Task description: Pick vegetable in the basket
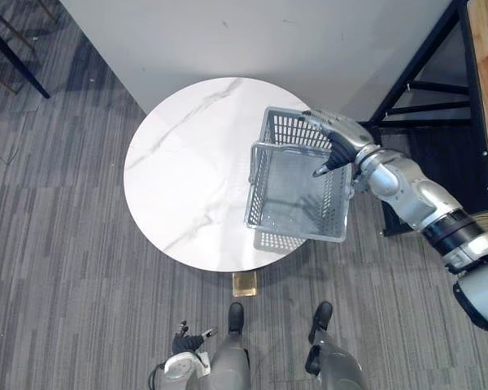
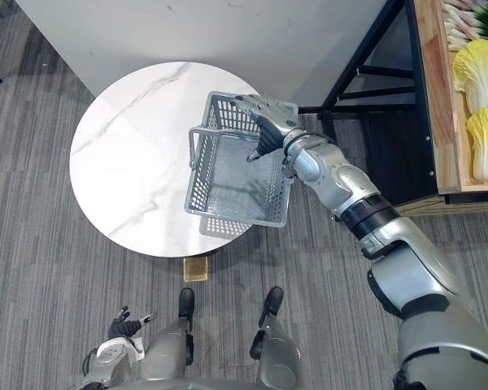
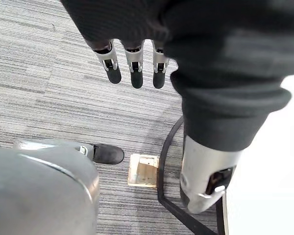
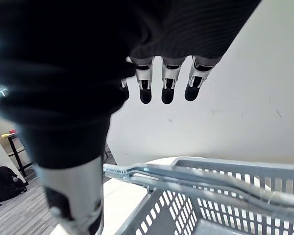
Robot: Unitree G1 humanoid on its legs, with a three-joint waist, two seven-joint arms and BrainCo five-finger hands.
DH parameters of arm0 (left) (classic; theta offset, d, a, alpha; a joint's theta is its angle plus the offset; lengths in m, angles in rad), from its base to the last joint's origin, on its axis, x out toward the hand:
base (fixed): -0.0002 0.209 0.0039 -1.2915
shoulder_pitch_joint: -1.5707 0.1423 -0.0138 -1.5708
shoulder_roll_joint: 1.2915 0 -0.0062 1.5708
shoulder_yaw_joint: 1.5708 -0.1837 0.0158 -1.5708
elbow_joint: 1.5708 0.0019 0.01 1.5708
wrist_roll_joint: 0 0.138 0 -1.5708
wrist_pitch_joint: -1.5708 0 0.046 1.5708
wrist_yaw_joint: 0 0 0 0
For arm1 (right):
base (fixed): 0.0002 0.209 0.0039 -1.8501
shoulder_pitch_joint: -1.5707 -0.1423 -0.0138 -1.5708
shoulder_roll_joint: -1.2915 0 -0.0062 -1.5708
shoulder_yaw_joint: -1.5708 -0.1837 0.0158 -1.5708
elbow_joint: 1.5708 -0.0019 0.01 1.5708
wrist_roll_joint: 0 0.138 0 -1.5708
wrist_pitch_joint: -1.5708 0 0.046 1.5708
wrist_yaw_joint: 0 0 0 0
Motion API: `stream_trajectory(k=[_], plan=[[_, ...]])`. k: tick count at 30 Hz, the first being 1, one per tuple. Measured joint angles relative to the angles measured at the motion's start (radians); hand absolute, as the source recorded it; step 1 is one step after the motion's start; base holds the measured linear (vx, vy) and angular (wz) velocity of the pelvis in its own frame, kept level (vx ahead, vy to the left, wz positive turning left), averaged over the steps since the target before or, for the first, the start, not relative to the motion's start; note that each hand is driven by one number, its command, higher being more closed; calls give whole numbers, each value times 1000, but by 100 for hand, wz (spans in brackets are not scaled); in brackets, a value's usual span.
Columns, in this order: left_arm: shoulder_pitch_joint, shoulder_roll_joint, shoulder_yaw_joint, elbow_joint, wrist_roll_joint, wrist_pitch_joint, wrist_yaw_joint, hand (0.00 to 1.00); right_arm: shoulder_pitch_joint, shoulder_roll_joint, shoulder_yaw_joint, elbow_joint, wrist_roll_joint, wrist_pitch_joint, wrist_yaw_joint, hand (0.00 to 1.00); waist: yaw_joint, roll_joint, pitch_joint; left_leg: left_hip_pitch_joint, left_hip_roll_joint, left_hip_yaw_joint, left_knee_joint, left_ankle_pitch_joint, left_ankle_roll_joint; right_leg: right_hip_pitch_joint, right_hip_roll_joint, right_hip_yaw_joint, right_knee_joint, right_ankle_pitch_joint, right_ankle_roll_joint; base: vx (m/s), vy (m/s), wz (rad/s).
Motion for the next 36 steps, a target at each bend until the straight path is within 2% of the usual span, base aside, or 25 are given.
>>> stream_trajectory(k=[9,12,28,29,36], plan=[[-11,8,-3,0,-2,-2,6,0,-67,80,12,161,-66,9,1,0,4,-1,25,-10,0,-2,7,0,0,-3,1,0,-6,3,-1,-13,2,0],[-11,8,-3,0,-2,-3,9,0,-85,96,9,199,-67,28,-3,0,4,0,28,-12,0,-1,7,0,0,-3,1,0,-9,4,-1,0,0,0],[-20,13,-17,0,-4,-11,29,0,-150,146,-65,352,-75,49,-23,0,11,16,70,-29,-1,-21,13,2,1,-2,-1,-24,-12,4,-1,-2,3,4],[-21,13,-19,0,-4,-12,29,0,-151,145,-67,363,-76,52,-24,100,13,18,77,-30,-1,-22,14,2,1,-2,-1,-24,-12,4,-1,0,0,0],[-30,13,-41,0,-3,-12,33,0,-150,146,-103,403,-76,70,-27,100,28,35,92,-38,-1,-24,14,2,2,-8,-1,-26,-12,4,-1,0,0,0]])
